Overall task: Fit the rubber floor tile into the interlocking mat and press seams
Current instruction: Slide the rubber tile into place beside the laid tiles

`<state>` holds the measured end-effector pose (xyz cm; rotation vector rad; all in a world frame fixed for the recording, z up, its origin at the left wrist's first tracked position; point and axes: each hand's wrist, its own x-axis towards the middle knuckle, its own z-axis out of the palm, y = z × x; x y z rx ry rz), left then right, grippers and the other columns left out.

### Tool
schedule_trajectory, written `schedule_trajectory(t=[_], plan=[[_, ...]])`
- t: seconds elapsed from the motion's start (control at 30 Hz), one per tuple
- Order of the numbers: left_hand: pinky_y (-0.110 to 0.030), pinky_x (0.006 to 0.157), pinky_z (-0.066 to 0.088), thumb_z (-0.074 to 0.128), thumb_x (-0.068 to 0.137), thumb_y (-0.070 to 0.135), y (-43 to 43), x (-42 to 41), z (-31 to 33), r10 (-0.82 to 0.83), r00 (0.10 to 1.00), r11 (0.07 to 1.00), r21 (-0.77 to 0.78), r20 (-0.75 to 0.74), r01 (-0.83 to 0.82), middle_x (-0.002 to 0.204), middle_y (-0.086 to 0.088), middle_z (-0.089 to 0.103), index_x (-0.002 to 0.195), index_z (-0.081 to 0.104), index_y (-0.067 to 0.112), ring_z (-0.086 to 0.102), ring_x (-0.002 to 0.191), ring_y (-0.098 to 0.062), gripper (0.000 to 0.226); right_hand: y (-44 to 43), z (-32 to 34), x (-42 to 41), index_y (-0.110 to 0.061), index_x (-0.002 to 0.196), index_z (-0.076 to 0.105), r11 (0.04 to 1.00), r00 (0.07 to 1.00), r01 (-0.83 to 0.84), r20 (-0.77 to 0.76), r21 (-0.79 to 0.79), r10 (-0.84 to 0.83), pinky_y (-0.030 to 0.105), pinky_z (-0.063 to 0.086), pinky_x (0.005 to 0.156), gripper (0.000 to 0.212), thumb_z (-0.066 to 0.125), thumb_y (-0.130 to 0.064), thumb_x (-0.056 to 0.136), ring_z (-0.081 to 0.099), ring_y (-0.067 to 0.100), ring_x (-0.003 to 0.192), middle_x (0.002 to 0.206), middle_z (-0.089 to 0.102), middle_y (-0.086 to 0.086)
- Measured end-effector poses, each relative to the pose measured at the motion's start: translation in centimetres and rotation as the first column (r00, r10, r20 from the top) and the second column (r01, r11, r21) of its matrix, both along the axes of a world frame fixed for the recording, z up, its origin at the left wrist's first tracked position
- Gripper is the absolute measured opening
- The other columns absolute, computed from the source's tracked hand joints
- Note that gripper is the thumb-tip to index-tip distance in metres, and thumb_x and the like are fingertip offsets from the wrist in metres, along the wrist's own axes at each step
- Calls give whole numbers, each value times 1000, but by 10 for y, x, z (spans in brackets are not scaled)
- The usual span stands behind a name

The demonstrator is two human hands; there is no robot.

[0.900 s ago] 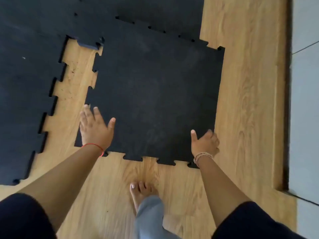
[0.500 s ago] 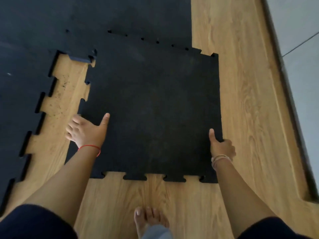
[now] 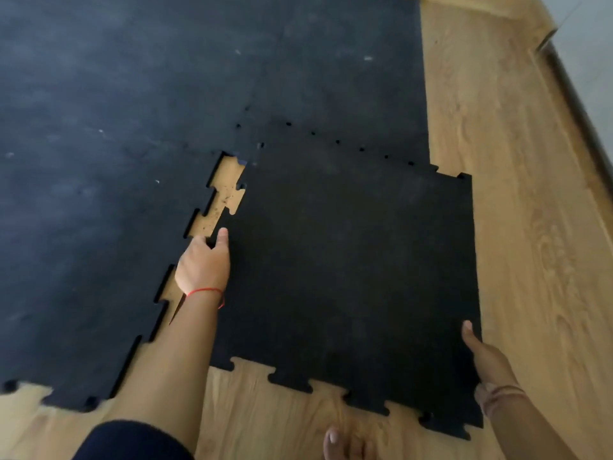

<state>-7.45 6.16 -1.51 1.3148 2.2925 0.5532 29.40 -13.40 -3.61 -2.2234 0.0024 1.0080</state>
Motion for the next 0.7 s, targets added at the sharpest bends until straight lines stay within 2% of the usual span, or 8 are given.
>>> schedule_trajectory(t=[0.13, 0.2, 0.33, 0.43, 0.5, 0.6, 0.7], plan=[[-42, 81, 45, 38, 91, 49, -36, -39, -17, 98, 995, 990, -103, 27, -95, 112, -19, 61, 116, 54, 8, 54, 102, -37, 50, -12, -6, -23, -1, 132, 43, 995, 991, -94, -90, 16, 95, 54, 26, 110, 76, 58, -54, 80, 38, 41, 128, 140, 43, 20], [-41, 83, 44, 39, 91, 48, -44, -45, -18, 159, 986, 983, -99, 42, -155, 115, -19, 60, 118, 54, 8, 54, 104, -37, 50, -11, -4, -27, -3, 134, 40, 996, 990, -81, -108, 47, 86, 55, 24, 111, 72, 56, -51, 83, 36, 40, 130, 143, 40, 18], [-34, 61, 35, 45, 90, 46, -41, -41, 4, 176, 984, 974, 148, -17, -172, 88, -15, 65, 95, 61, 8, 55, 78, -30, 41, -12, -6, -31, -3, 129, 46, 996, 986, -32, -161, 88, 45, 56, 27, 109, 62, 53, -47, 86, 40, 39, 127, 137, 47, 18], [-34, 60, 33, 47, 90, 44, -42, -49, 12, 158, 987, 950, 278, -33, -142, 80, -13, 62, 92, 62, 7, 54, 75, -30, 40, -15, -12, -42, -3, 127, 48, 995, 982, -36, -183, 97, 54, 56, 31, 106, 62, 61, -45, 82, 45, 39, 123, 132, 51, 19], [-38, 67, 39, 45, 91, 43, -48, -61, 3, 186, 982, 959, 223, -27, -175, 92, -20, 65, 97, 61, 5, 57, 88, -38, 41, -16, -19, -48, -3, 127, 49, 993, 985, -106, -132, 47, 111, 55, 34, 106, 66, 69, -41, 77, 46, 39, 121, 133, 50, 20], [-45, 85, 40, 39, 95, 35, -60, -77, -17, 199, 980, 979, -37, 3, -199, 113, -27, 59, 109, 56, 2, 51, 105, -42, 41, -15, -25, -56, -2, 126, 49, 973, 979, -205, -12, -103, 204, 53, 33, 106, 70, 73, -40, 72, 46, 40, 121, 133, 49, 22], [-45, 84, 39, 36, 95, 35, -55, -84, -25, 173, 985, 980, -105, 9, -171, 113, -28, 57, 108, 55, -1, 50, 105, -42, 43, -10, -24, -61, 1, 130, 45, 963, 976, -212, 20, -166, 218, 51, 30, 109, 77, 74, -41, 72, 42, 40, 125, 136, 46, 22]])
